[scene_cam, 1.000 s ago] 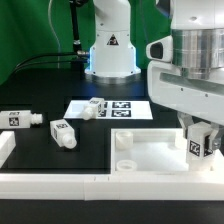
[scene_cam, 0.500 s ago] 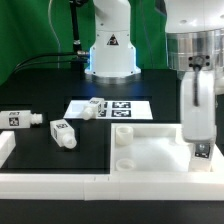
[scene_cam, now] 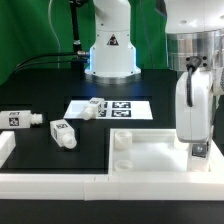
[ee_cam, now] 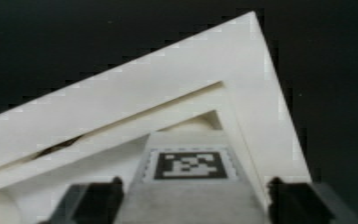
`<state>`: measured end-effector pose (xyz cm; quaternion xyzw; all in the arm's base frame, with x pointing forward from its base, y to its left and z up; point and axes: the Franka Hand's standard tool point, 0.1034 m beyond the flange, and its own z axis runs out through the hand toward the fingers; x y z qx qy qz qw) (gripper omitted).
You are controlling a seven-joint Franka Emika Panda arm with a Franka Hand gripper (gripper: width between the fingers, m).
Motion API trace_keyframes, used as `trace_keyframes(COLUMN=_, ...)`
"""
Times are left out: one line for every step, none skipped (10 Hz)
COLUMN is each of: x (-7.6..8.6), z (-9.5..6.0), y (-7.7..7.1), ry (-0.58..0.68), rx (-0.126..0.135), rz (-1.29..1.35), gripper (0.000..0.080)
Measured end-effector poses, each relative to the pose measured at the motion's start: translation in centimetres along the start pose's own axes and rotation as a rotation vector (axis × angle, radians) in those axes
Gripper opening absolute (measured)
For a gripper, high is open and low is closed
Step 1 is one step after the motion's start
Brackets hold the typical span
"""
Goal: Assemble one leg
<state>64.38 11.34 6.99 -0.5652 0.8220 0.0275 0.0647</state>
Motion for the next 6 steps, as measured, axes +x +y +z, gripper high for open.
trace_keyframes(x=-0.8, z=-1.5, y=0.0, ry=-0.016, rx=0.012, rz=-0.032, gripper=0.0550)
trace_keyframes(x=-1.3, z=-3.4, y=-0.1, ry=-0.033, rx=0.023, rz=-0.068, gripper=0.0618)
trace_keyframes(x=-1.7, z=-4.9, y=-0.1, ry=-0.047, rx=0.036, rz=-0.073, gripper=0.0618)
trace_keyframes(x=-2.0, z=-5.6, y=-0.2, ry=-0.054, rx=0.038, rz=-0.077, gripper=0.0643)
trace_keyframes(x=-1.9, z=-5.3, y=-0.1, ry=-0.051, rx=0.039, rz=-0.080, gripper=0.0648)
trace_keyframes(x=-1.8, z=-5.1, y=-0.1, ry=-0.049, rx=0.037, rz=-0.082, gripper=0.0648)
